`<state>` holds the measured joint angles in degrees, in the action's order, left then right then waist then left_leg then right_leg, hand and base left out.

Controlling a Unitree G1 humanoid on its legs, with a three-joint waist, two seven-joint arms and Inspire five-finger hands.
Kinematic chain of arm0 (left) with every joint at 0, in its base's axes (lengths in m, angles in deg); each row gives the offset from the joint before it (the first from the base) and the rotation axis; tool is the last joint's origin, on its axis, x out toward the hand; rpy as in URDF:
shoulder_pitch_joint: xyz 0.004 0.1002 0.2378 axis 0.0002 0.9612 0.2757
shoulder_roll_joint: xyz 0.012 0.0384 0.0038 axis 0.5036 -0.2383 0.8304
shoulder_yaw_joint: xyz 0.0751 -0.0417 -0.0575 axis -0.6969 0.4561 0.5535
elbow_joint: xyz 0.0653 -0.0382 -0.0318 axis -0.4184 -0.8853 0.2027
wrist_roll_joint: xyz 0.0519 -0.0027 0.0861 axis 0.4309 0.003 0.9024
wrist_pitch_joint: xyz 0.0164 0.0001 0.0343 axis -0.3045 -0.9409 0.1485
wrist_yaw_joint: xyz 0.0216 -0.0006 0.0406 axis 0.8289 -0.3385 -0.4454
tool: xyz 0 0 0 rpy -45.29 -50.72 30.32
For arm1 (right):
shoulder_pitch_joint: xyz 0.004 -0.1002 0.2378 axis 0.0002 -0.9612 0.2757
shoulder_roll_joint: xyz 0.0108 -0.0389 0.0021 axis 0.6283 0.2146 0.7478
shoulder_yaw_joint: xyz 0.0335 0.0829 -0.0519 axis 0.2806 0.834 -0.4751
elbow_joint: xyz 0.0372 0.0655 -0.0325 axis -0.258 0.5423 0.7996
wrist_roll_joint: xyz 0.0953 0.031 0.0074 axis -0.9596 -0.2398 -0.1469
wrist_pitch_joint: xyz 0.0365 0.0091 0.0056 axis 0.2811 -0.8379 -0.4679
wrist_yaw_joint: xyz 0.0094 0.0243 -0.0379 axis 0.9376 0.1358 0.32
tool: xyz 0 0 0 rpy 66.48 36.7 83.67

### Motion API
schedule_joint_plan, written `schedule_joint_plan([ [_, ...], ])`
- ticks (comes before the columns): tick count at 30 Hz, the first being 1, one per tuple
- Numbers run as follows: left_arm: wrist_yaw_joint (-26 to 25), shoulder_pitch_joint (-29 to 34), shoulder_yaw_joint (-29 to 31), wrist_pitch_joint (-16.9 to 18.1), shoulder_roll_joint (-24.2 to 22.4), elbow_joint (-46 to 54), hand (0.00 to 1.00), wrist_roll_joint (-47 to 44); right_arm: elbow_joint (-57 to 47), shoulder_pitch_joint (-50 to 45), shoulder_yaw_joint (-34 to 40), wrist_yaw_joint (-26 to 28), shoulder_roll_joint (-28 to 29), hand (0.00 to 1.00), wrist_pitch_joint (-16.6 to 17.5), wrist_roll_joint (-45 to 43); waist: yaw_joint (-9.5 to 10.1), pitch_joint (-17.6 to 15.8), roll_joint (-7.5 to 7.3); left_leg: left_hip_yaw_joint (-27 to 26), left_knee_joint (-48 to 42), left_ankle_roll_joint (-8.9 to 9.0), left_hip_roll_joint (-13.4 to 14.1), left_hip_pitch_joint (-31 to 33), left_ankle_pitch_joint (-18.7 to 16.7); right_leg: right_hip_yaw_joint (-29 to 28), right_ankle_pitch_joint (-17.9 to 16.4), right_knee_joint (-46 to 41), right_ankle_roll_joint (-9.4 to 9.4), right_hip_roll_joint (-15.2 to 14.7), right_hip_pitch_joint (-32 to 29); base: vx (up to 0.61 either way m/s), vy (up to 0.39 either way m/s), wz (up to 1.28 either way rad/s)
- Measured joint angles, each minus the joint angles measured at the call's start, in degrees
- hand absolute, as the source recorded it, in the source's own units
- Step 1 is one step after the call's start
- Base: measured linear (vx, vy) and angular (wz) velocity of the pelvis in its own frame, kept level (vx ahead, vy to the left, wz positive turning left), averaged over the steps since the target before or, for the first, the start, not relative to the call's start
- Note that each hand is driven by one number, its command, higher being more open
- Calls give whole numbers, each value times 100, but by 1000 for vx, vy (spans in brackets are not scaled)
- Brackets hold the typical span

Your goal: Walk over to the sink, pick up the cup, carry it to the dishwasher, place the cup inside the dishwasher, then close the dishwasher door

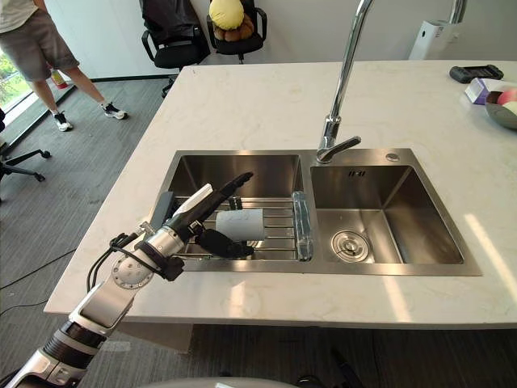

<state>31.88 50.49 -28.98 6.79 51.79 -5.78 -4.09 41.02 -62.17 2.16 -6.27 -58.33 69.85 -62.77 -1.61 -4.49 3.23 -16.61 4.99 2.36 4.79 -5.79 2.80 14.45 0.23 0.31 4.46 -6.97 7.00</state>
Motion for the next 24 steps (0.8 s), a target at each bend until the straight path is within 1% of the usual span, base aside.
schedule_joint_plan([
  [5, -1, -51, -33, -58, 169, -324, 100, 4, -10, 7, -1, -4, 1, 100, -4, -4, -67, -5, -7, -16, 1, 3, 3, -4, -2, -12, 6, 10, -5, -2, 0, 0, 0, 0],
  [15, -59, -80, -62, -91, 170, -650, 100, 19, -71, 5, -7, -69, 26, 100, -65, -214, -69, -27, -41, -109, 1, 16, 20, -30, -12, -100, 61, 66, -3, 6, 1, -15, -16, -4],
  [24, -59, -245, -198, -85, 169, -898, 100, 21, -109, -58, -23, -151, 75, 100, -118, -223, -78, -28, -46, -161, 28, 18, 26, -59, -13, -154, 83, 74, 3, 8, 1, -17, -10, -3],
])
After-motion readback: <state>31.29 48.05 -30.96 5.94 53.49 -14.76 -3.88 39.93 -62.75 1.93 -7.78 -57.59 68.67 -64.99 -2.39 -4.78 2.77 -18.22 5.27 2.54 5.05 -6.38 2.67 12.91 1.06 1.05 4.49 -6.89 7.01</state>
